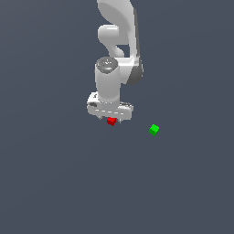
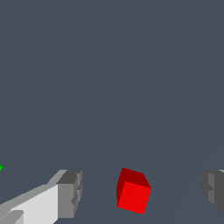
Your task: Stack the red cube on top of the green cube.
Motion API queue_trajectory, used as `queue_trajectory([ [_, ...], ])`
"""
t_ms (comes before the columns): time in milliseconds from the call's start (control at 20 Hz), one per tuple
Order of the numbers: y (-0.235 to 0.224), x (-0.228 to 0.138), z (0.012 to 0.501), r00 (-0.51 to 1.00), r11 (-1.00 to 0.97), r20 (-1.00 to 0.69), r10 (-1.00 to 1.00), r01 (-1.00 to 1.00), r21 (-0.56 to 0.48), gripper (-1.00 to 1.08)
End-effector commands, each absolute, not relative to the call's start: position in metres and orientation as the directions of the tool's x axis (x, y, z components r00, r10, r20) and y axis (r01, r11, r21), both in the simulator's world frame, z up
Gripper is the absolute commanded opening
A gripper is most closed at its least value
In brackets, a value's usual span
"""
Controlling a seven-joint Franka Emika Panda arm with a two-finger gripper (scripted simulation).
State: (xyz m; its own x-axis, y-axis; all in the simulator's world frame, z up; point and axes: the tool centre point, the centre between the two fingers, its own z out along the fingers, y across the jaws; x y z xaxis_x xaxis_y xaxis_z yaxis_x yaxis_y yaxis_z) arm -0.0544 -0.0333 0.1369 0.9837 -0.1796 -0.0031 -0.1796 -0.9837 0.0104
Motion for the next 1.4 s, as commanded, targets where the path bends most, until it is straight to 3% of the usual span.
queue_trajectory([
  [0, -0.036, -0.071, 0.124, 0.972, -0.972, -0.003, -0.234, -0.234, 0.009, 1.0],
  [600, -0.035, -0.128, 0.078, 0.907, -0.907, 0.0, -0.422, -0.422, 0.002, 1.0],
  [1350, -0.033, -0.136, 0.058, 0.894, -0.894, 0.0, -0.448, -0.448, 0.001, 1.0],
])
